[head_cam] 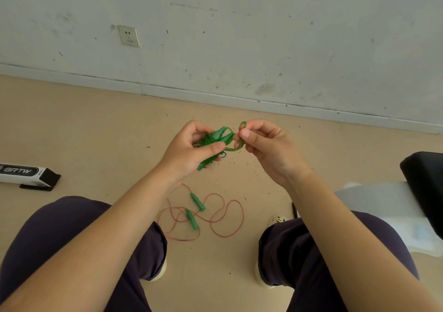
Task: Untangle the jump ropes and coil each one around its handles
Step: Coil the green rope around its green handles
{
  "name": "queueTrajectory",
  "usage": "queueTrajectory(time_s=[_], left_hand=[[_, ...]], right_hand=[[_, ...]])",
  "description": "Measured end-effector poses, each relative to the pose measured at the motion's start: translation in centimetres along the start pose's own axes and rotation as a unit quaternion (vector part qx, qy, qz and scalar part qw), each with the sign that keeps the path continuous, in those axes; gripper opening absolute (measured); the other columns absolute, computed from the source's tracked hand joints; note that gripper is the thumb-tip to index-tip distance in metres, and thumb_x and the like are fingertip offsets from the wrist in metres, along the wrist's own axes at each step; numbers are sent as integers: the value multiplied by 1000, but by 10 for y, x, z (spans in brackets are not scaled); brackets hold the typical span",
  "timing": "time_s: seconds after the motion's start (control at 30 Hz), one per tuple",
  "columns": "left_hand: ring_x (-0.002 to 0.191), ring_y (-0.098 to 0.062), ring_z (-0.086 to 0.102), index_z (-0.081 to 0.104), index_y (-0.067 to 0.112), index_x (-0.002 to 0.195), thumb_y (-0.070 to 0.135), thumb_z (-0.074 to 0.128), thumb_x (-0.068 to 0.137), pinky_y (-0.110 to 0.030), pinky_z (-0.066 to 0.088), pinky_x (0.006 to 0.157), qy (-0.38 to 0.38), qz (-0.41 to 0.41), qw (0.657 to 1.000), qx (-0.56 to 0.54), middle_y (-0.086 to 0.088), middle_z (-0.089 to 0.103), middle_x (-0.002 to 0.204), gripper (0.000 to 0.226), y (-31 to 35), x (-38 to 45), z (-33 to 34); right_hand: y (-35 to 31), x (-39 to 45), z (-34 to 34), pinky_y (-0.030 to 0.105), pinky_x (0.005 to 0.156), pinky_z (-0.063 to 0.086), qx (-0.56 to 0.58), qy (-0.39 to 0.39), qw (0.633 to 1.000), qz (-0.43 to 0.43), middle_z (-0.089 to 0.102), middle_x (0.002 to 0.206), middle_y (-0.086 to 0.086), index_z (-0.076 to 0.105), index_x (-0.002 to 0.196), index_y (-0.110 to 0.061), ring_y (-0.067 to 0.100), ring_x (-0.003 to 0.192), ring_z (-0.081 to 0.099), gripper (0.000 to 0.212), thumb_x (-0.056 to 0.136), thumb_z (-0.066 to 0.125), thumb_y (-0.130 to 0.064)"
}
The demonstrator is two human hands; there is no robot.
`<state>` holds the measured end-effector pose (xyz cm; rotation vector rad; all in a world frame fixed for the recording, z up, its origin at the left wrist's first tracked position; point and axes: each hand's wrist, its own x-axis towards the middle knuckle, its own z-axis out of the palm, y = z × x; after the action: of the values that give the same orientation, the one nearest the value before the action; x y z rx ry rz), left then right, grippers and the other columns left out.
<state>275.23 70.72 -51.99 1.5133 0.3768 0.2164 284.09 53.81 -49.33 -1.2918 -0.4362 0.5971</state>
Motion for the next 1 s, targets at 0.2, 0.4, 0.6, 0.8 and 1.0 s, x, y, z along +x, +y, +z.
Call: queueTrajectory(time_s=[0.2,0.4,0.6,0.8,1.0], left_hand=[[67,-15,72,60,19,110,13,75,86,-21,49,52,-5,4,1000,-19,-2,75,102,30,6,-1,1],[69,-15,72,67,25,114,13,73,87,-17,49,55,7,17,999,-38,-4,74,106,30,6,-1,-3],[67,-18,71,68,20,114,11,71,89,-23,50,51,-3,3,998,-68,-1,75,98,27,7,-2,-1],[66,-19,71,70,20,114,24,73,78,-23,48,50,-19,-23,995,-98,0,75,91,36,9,-4,2],[67,-18,71,70,22,113,25,74,78,-23,49,51,-30,-13,997,-69,0,76,91,35,8,-5,4]], right_hand=[[3,3,0,26,63,37,16,-5,999,36,71,71,7,43,85,-17,24,71,56,34,78,76,-9],[3,3,0,22,69,43,-36,4,999,35,70,69,2,59,97,-12,15,72,62,29,74,78,-13],[6,2,3,24,79,51,-101,60,993,10,71,79,3,70,93,-12,14,79,65,19,78,77,-4],[3,-1,12,34,75,53,-191,101,976,-28,71,82,13,71,87,-11,15,75,62,14,77,81,-7],[1,-3,15,20,63,52,-210,129,968,-52,70,71,-2,67,75,-14,8,66,63,16,76,82,-10]])
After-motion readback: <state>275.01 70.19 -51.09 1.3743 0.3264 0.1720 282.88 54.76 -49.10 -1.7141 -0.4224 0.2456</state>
